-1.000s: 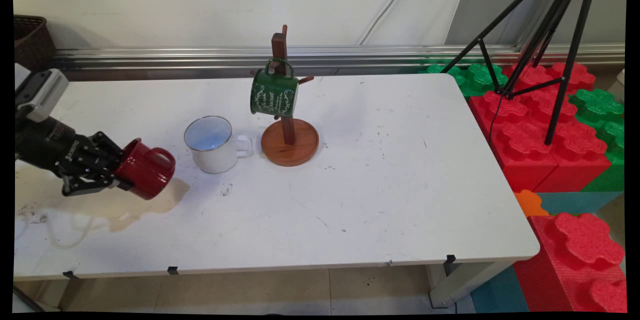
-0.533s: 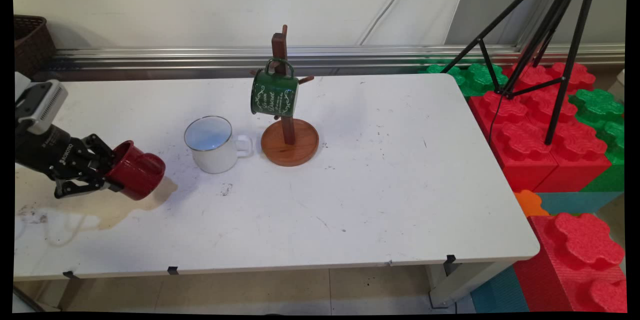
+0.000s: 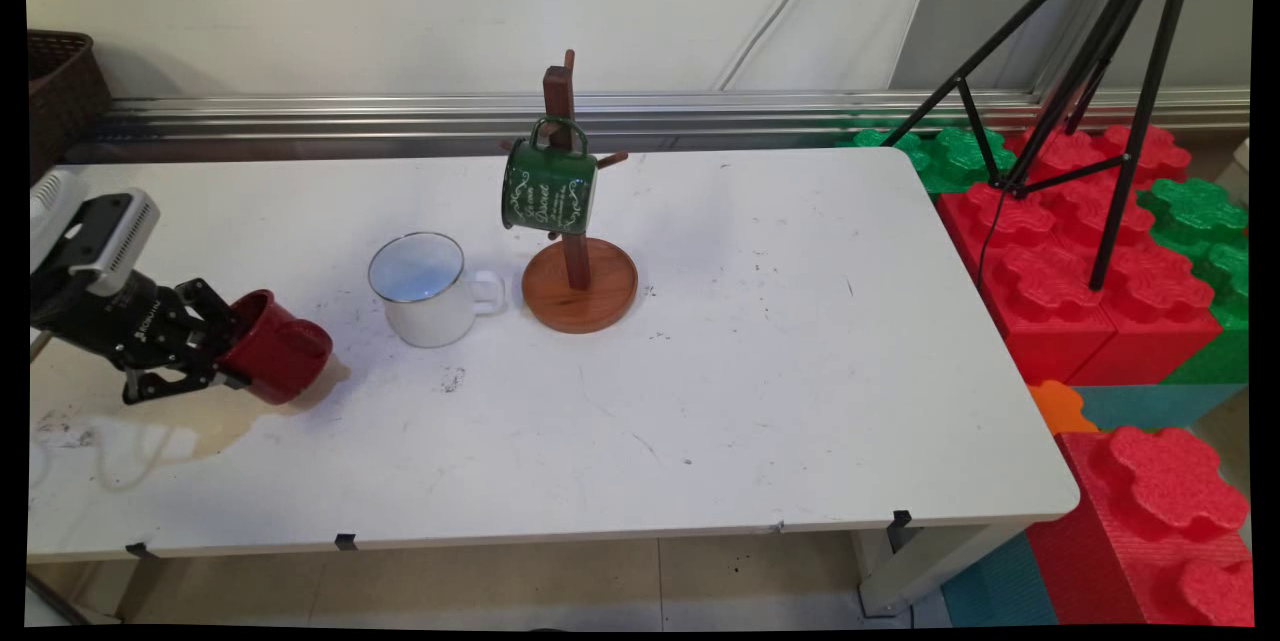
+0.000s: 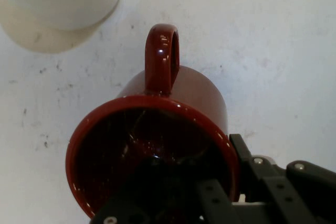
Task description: Place the picked object on the table
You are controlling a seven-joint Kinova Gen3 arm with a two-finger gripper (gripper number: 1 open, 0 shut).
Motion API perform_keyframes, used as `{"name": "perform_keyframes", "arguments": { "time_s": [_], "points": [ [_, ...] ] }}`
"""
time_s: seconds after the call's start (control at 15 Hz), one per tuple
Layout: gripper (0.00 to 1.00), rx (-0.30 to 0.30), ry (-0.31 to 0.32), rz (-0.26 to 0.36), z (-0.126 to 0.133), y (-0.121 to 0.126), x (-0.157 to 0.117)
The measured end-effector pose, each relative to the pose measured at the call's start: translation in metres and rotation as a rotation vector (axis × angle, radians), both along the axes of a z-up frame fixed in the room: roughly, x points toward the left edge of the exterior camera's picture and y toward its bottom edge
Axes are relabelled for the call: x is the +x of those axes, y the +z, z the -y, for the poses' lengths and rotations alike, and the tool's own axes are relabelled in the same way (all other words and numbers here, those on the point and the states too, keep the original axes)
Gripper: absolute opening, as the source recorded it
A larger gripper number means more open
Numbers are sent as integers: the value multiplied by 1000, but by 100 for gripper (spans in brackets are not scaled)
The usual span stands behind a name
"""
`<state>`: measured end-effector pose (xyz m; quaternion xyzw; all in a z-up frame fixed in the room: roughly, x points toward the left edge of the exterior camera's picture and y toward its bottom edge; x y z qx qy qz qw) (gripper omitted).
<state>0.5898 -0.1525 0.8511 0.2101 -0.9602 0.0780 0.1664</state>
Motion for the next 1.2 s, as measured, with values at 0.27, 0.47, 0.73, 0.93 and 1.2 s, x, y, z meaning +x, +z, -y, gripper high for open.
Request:
{"name": "perform_keyframes", "arguments": {
  "time_s": [0.27, 0.47, 0.73, 0.93, 1.2],
  "points": [
    [0, -3, -2, 20, 3, -9, -1],
    [0, -6, -3, 30, 5, -16, -3],
    [100, -8, -5, 36, 9, -22, -4],
    [100, -12, -22, 34, 22, -25, -12],
    [100, -17, -8, 23, 24, -27, -13]
  ]
}}
